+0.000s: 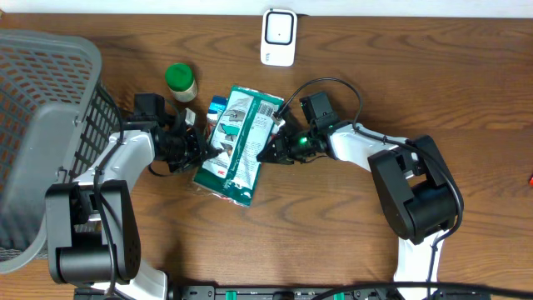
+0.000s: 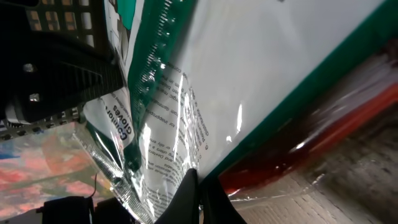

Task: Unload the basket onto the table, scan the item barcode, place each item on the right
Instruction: 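Grasp the left edge of the glove package with the left gripper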

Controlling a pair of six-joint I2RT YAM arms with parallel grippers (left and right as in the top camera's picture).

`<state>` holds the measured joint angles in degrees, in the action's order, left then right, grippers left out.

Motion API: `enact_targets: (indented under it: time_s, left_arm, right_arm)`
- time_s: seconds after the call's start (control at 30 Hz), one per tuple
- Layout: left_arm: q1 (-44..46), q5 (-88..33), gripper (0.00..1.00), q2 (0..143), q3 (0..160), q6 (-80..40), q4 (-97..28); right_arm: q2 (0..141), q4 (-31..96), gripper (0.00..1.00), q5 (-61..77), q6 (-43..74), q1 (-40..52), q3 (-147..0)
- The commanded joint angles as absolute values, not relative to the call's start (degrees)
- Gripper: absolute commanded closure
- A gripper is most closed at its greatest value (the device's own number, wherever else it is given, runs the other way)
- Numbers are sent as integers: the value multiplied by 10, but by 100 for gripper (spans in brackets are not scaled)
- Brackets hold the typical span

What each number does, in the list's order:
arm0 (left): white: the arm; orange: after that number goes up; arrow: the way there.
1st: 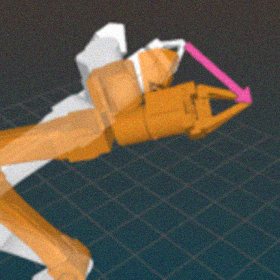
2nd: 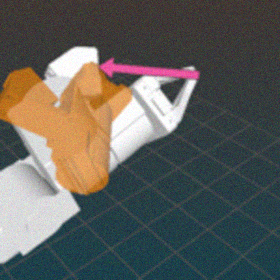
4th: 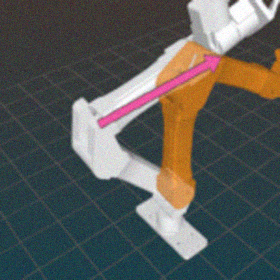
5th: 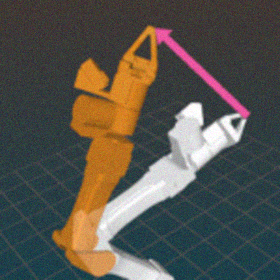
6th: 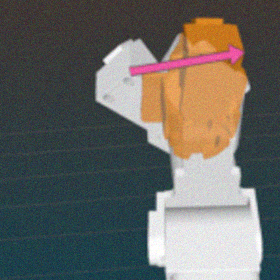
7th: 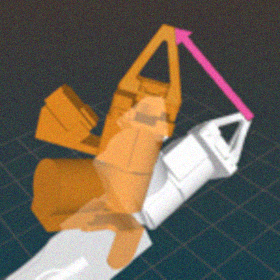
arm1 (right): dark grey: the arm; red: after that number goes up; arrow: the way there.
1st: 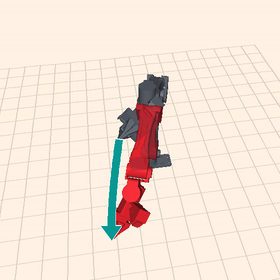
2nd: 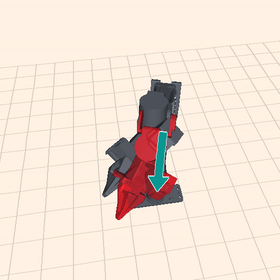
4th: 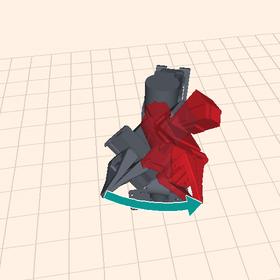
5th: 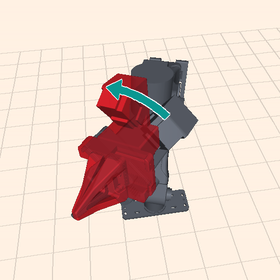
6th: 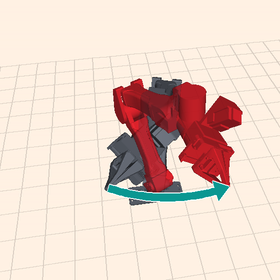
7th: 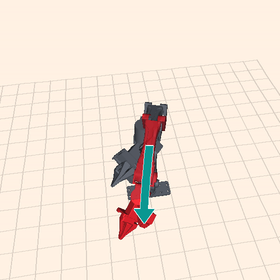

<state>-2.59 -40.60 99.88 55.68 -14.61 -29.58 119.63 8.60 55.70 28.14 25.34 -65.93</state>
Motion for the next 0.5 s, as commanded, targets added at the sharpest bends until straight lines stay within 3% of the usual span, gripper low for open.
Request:
enact_targets:
  time_s: [0.0, 0.17, 0.23, 0.27, 0.3, 0.37, 0.4, 0.47]
  left_arm:
    - [-29, -416, 92, 999, 553, -143, -297]
    - [-29, -420, 93, 999, 553, -153, -297]
    - [-29, -430, 92, 999, 553, -153, -297]
    - [-29, -434, 92, 999, 553, -153, -297]
    - [-29, -436, 92, 999, 553, -153, -297]
    - [-29, -440, 92, 999, 553, -153, -297]
    - [-29, -447, 93, 999, 553, -153, -296]
    - [-29, -465, 93, 999, 553, -153, -295]
  right_arm:
    - [1207, 86, 99, 569, 271, 254, -657]
    - [1207, 85, 99, 574, 269, 254, -658]
    - [1207, 84, 93, 575, 267, 254, -658]
    - [1207, 84, 77, 575, 267, 254, -658]
    - [1207, 83, 55, 576, 268, 254, -658]
    - [1207, 83, 30, 575, 278, 252, -658]
    - [1207, 81, 19, 575, 287, 251, -658]
    - [1207, 81, 11, 574, 304, 249, -658]
